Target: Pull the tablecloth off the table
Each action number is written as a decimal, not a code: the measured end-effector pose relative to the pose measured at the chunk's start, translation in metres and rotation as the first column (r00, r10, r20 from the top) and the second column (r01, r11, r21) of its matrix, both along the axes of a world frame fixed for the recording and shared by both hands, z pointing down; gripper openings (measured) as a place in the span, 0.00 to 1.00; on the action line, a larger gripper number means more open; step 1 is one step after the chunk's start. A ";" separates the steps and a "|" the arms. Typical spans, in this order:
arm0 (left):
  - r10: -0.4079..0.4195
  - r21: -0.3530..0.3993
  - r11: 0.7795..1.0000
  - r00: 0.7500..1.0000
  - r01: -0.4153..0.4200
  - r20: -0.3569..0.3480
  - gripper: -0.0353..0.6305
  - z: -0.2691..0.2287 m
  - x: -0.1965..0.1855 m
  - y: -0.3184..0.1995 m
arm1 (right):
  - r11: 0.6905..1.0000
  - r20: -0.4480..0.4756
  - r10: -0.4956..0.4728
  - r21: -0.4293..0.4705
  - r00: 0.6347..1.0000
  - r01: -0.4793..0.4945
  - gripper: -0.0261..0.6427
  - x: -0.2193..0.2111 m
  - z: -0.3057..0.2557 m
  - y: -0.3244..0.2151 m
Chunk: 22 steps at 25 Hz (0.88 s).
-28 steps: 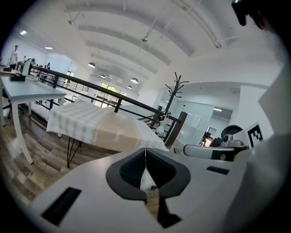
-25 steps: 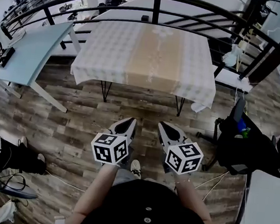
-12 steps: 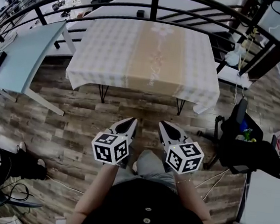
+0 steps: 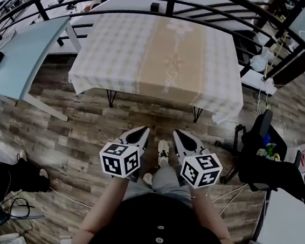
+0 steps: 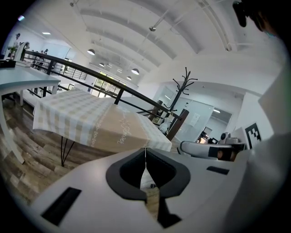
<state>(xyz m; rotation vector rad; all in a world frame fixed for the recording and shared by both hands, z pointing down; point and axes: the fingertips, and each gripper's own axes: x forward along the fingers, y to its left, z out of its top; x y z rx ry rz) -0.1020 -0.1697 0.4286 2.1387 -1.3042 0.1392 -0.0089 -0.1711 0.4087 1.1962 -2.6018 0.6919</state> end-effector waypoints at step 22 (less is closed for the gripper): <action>-0.066 -0.148 0.987 0.998 0.062 -0.022 0.08 0.048 -0.002 -0.125 | 0.985 -0.012 0.010 -0.169 1.000 -0.012 0.08 0.024 0.056 -0.137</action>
